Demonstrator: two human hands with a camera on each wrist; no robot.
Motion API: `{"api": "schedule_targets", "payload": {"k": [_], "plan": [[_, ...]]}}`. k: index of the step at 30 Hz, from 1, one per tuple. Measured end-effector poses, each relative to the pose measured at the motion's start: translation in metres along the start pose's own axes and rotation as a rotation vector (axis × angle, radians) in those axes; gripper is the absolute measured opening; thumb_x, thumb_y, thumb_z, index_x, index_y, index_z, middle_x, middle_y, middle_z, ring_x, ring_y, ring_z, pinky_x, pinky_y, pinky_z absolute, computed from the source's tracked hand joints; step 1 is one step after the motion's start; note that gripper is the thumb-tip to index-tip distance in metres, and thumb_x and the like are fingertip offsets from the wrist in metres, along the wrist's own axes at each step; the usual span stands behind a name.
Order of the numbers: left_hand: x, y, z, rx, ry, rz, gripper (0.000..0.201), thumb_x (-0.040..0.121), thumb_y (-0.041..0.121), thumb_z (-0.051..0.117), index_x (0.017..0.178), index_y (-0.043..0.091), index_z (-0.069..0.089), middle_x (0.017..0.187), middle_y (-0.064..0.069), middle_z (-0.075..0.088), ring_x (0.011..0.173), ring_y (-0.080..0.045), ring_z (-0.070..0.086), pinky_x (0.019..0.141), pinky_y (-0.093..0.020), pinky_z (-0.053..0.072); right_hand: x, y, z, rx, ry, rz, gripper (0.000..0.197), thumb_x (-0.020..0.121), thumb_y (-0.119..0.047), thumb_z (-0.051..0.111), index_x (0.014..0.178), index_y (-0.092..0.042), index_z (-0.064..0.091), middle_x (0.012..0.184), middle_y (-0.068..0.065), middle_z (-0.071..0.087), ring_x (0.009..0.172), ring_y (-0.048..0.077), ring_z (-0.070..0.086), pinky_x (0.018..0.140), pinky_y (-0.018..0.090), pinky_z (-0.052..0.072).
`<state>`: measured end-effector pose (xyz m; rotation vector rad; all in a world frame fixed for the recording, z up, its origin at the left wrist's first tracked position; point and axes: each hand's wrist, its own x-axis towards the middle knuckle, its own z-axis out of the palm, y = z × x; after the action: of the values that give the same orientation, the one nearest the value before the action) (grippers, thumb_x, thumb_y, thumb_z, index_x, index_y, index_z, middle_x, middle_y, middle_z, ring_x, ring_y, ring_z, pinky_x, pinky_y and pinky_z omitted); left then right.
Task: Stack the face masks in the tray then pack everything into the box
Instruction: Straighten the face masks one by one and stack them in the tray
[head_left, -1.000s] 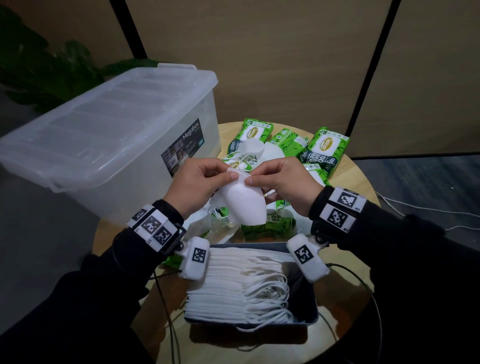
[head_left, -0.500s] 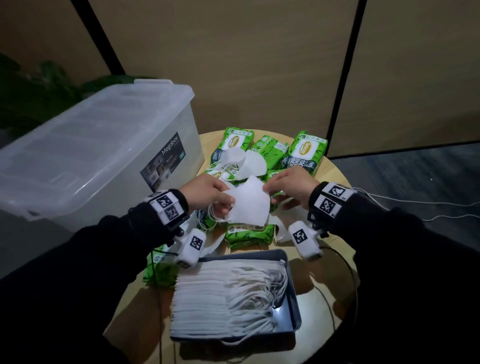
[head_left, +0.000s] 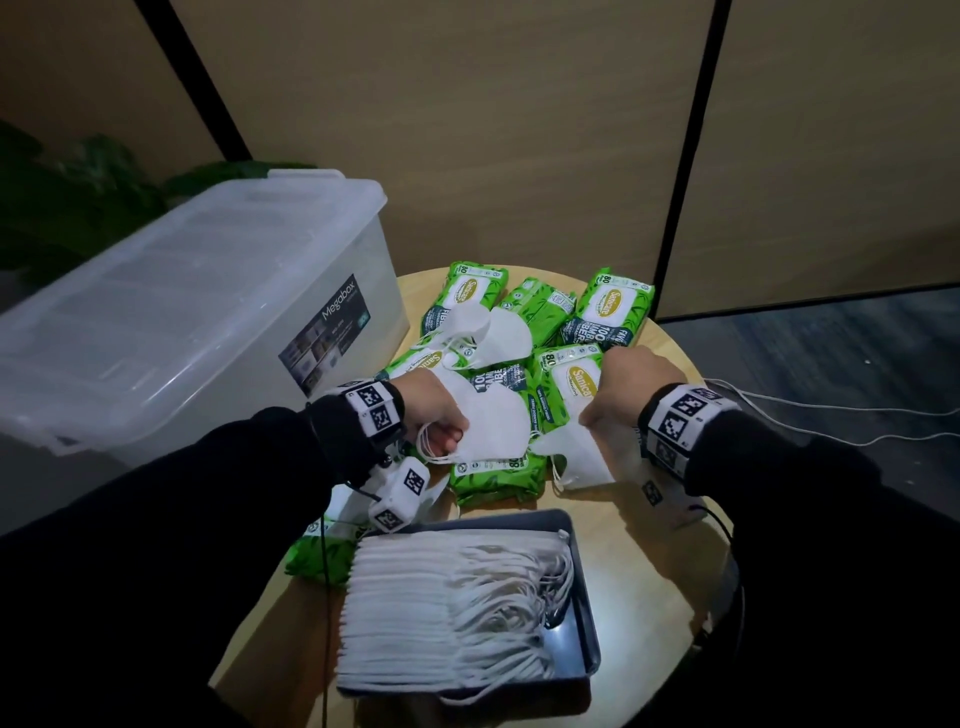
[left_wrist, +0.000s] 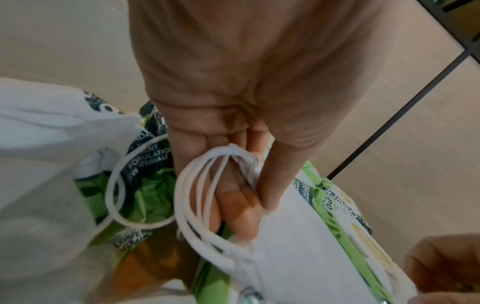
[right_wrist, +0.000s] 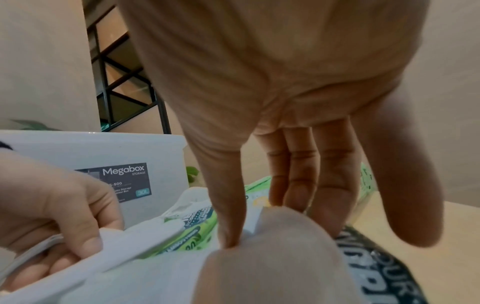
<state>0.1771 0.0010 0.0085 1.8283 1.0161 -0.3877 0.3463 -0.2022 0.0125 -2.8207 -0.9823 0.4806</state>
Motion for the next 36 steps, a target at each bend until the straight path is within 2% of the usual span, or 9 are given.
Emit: {"api": "schedule_targets", "payload": {"k": [7, 11, 14, 16, 20, 26, 31, 33, 36], "plan": [[-0.01, 0.019, 0.002, 0.471, 0.084, 0.139, 0.028, 0.085, 0.026, 0.081, 0.065, 0.009, 0.072, 0.063, -0.004, 0.071, 0.057, -0.021, 0.066, 0.051, -0.028, 0.053, 0.007, 0.022, -0.004, 0.236, -0.15, 0.015, 0.034, 0.072, -0.021, 0.093, 0.09, -0.003, 0.071, 0.089, 0.013, 0.075, 0.075, 0.023, 0.067, 0.062, 0.033, 0.053], [-0.01, 0.026, -0.027, 0.571, 0.268, 0.248, 0.012, 0.091, 0.027, 0.075, 0.09, 0.015, 0.079, 0.08, 0.003, 0.076, 0.073, -0.015, 0.075, 0.069, -0.029, 0.059, 0.001, 0.049, -0.018, 0.631, -0.196, 0.003, 0.02, 0.072, -0.009, 0.09, 0.077, -0.007, 0.07, 0.069, 0.007, 0.069, 0.061, 0.019, 0.06, 0.055, 0.027, 0.048], [-0.003, 0.02, -0.052, 0.542, 0.39, 0.258, 0.011, 0.09, 0.024, 0.078, 0.097, 0.016, 0.079, 0.079, 0.006, 0.073, 0.08, -0.017, 0.075, 0.071, -0.027, 0.056, -0.003, 0.057, -0.03, 1.085, -0.204, 0.003, 0.032, 0.065, -0.01, 0.088, 0.091, -0.004, 0.071, 0.073, 0.007, 0.07, 0.064, 0.022, 0.064, 0.061, 0.034, 0.055], [0.009, 0.013, -0.057, 0.603, 0.415, 0.19, 0.024, 0.089, 0.037, 0.078, 0.094, 0.013, 0.08, 0.084, 0.0, 0.075, 0.083, -0.02, 0.072, 0.072, -0.028, 0.054, -0.003, 0.052, -0.035, 1.276, -0.215, 0.006, 0.039, 0.064, -0.015, 0.086, 0.1, -0.005, 0.073, 0.088, 0.01, 0.073, 0.074, 0.026, 0.068, 0.068, 0.04, 0.058], [0.031, 0.003, -0.047, 0.714, 0.414, 0.077, 0.061, 0.082, 0.066, 0.073, 0.078, 0.005, 0.075, 0.073, -0.008, 0.068, 0.074, -0.027, 0.065, 0.059, -0.03, 0.043, -0.006, 0.028, -0.032, 1.383, -0.187, 0.042, 0.023, 0.093, -0.016, 0.073, 0.114, -0.005, 0.07, 0.095, 0.009, 0.069, 0.076, 0.026, 0.067, 0.062, 0.042, 0.062], [0.044, -0.003, -0.042, 0.591, 0.469, 0.069, 0.032, 0.071, 0.038, 0.092, 0.077, 0.016, 0.069, 0.081, -0.003, 0.069, 0.08, -0.024, 0.064, 0.064, -0.028, 0.046, 0.0, 0.001, -0.025, 1.559, -0.109, 0.117, 0.011, 0.105, -0.026, 0.058, 0.104, -0.015, 0.059, 0.081, 0.004, 0.046, 0.04, 0.014, 0.057, 0.047, 0.033, 0.057], [0.036, -0.015, -0.055, 0.329, 0.625, 0.124, 0.024, 0.075, 0.018, 0.085, 0.073, 0.02, 0.061, 0.078, 0.0, 0.067, 0.081, -0.024, 0.065, 0.061, -0.025, 0.044, -0.001, -0.017, -0.027, 1.662, -0.074, 0.136, 0.021, 0.106, -0.032, 0.055, 0.112, -0.013, 0.06, 0.084, 0.003, 0.062, 0.063, 0.019, 0.068, 0.053, 0.036, 0.057], [0.026, -0.018, -0.063, 0.149, 0.67, 0.165, 0.031, 0.072, 0.01, 0.087, 0.086, 0.022, 0.062, 0.085, -0.004, 0.073, 0.075, -0.022, 0.071, 0.06, -0.026, 0.051, -0.002, -0.023, -0.027, 1.674, -0.051, 0.129, 0.024, 0.103, -0.034, 0.06, 0.114, -0.012, 0.062, 0.088, 0.005, 0.065, 0.07, 0.022, 0.068, 0.05, 0.034, 0.056], [-0.001, -0.02, -0.07, -0.168, 0.63, 0.306, 0.065, 0.07, 0.003, 0.09, 0.121, 0.022, 0.054, 0.087, -0.006, 0.078, 0.078, -0.02, 0.076, 0.076, -0.038, 0.062, -0.003, -0.031, -0.025, 1.656, -0.027, 0.089, 0.023, 0.098, -0.034, 0.069, 0.1, -0.012, 0.067, 0.084, 0.006, 0.068, 0.063, 0.019, 0.069, 0.046, 0.03, 0.054]]}}
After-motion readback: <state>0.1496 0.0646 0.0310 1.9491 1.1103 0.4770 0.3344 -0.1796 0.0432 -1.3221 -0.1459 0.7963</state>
